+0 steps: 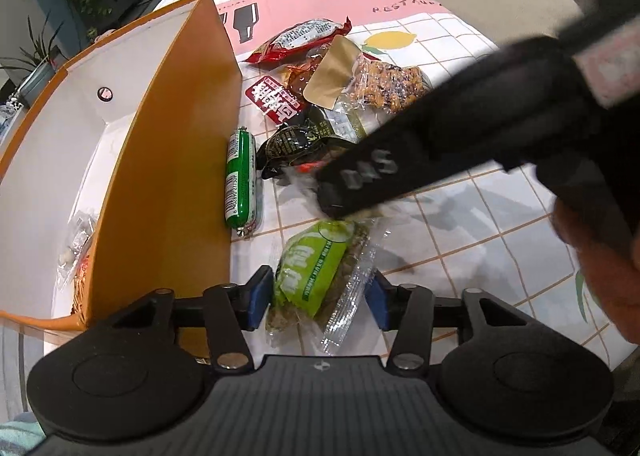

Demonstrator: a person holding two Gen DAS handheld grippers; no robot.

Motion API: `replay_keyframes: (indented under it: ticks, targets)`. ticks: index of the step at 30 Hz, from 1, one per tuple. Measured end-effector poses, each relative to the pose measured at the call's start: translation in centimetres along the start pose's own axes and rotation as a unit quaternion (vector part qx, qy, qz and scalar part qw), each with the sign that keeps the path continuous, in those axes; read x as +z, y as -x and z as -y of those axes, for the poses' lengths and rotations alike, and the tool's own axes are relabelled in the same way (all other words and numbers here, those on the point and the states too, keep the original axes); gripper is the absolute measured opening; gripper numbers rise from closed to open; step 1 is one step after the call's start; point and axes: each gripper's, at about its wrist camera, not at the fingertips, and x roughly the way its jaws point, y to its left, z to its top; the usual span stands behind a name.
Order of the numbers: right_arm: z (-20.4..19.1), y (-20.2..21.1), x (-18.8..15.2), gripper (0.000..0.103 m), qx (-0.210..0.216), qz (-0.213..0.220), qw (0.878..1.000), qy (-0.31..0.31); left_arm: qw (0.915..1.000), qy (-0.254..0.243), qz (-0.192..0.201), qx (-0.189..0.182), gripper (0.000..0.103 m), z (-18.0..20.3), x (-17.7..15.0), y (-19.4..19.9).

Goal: Organize snacks
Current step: 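Grasp the green snack bag with the left gripper while the right grasps the wrapped bun, then carry the green bag and bun over the box and release both inside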

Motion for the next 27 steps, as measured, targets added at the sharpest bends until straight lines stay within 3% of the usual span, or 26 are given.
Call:
replay_keyframes:
  ticks: [15,27]
  targets:
    - [2.6,5.3,-3.7,0.034,-0.098,-0.018,0.995,-0.023,0.9997,0.010,-0.002,-0.021,0.051,-0.6,-0.1,0.3]
    - [2.9,7.6,-5.8,0.030,-0.111,-0.015,0.993,-0.038,0.9986,0.025,0.013,-0.044,0.049,-0.8,0.1,1.5]
